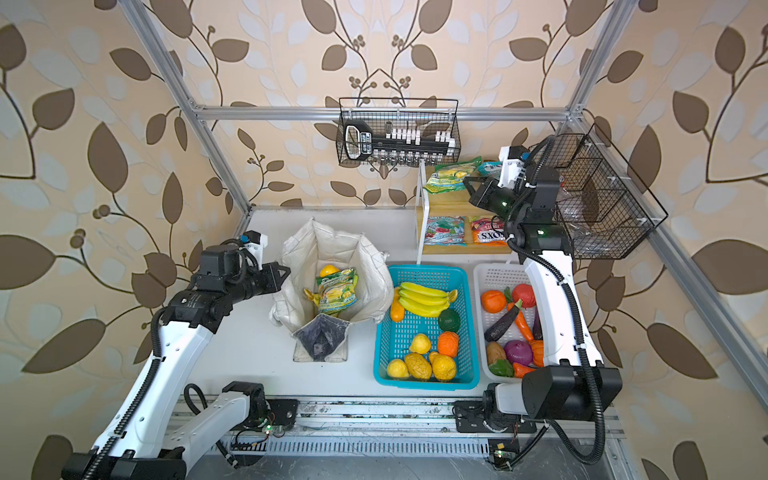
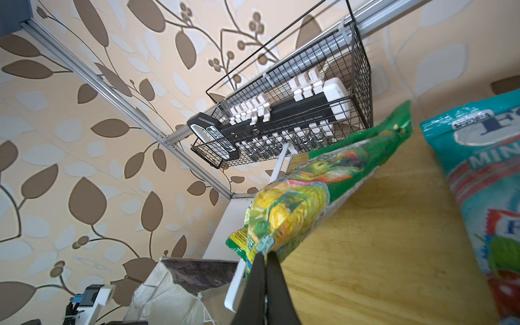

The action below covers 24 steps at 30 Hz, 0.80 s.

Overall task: Place the food into the grocery bag and tie it
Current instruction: 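Close the right gripper on the Spring Tea bag's top edge, then pull the Spring Tea bag off the shelf and carry it over the tote bag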

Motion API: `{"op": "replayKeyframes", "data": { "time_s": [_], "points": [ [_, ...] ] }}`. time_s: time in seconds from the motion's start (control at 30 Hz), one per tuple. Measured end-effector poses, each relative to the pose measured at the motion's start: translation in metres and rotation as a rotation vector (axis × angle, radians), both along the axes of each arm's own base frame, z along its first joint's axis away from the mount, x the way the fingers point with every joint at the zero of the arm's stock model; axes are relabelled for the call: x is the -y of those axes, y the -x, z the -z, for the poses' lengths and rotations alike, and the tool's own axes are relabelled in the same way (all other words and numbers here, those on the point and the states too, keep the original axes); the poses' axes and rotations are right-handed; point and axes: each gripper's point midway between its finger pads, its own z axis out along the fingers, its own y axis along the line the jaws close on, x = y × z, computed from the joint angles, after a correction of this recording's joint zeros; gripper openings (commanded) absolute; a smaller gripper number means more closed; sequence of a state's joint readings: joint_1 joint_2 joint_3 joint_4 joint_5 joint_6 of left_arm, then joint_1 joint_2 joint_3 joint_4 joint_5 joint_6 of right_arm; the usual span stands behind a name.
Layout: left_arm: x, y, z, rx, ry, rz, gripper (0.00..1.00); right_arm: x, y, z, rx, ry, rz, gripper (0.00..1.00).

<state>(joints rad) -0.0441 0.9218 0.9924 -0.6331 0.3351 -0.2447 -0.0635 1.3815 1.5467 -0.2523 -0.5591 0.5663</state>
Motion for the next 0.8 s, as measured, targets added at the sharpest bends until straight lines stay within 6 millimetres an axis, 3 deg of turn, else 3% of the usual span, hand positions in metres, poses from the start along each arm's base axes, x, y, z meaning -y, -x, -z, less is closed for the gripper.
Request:
{"op": "replayKeyframes", "data": {
  "time_s": [0.8],
  "points": [
    [0.001, 0.0, 0.001, -0.004, 0.006, 0.007, 0.0, -0.006, 0.028, -0.07, 0.129, 0.01, -0.009, 0.0]
  ]
}}
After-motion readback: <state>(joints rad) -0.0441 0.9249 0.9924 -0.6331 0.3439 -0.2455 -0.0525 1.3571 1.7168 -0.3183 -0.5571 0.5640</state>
